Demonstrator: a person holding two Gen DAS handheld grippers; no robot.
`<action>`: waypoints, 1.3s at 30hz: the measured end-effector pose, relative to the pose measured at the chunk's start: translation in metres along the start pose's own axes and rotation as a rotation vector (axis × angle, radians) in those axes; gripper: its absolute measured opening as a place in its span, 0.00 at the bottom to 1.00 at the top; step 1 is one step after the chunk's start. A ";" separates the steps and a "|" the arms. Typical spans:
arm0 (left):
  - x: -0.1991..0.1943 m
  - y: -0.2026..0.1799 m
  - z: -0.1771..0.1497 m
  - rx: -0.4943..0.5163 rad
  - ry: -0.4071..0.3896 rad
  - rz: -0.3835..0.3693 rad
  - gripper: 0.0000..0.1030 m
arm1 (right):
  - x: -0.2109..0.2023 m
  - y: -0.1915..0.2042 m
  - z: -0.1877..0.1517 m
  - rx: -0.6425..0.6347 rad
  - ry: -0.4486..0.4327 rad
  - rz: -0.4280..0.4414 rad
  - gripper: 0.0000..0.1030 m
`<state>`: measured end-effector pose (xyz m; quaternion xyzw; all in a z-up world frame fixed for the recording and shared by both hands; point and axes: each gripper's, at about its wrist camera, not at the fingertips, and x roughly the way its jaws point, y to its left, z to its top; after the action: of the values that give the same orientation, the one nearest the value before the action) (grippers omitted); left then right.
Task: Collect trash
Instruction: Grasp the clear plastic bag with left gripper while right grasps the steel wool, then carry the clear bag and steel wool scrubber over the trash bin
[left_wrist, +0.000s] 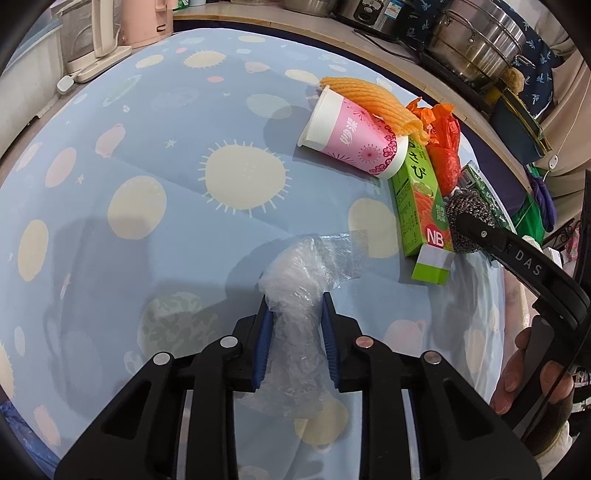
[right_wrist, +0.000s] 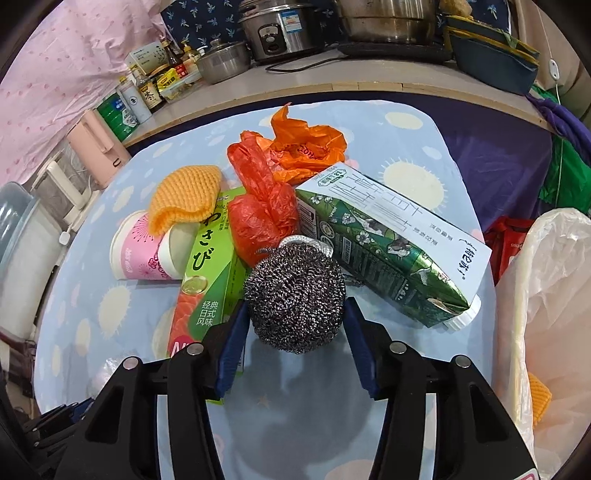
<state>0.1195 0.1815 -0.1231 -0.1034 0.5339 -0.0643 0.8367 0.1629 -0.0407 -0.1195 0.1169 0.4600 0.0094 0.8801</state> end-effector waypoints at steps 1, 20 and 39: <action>0.000 0.000 0.000 0.001 -0.002 0.000 0.23 | -0.002 0.001 -0.001 -0.006 -0.004 0.000 0.45; -0.076 -0.054 -0.007 0.132 -0.143 -0.002 0.22 | -0.108 -0.021 -0.013 0.028 -0.162 0.062 0.44; -0.141 -0.185 -0.028 0.389 -0.258 -0.137 0.22 | -0.240 -0.096 -0.030 0.118 -0.391 -0.023 0.44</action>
<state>0.0355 0.0294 0.0344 0.0162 0.3921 -0.2089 0.8958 -0.0087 -0.1577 0.0377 0.1624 0.2814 -0.0506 0.9444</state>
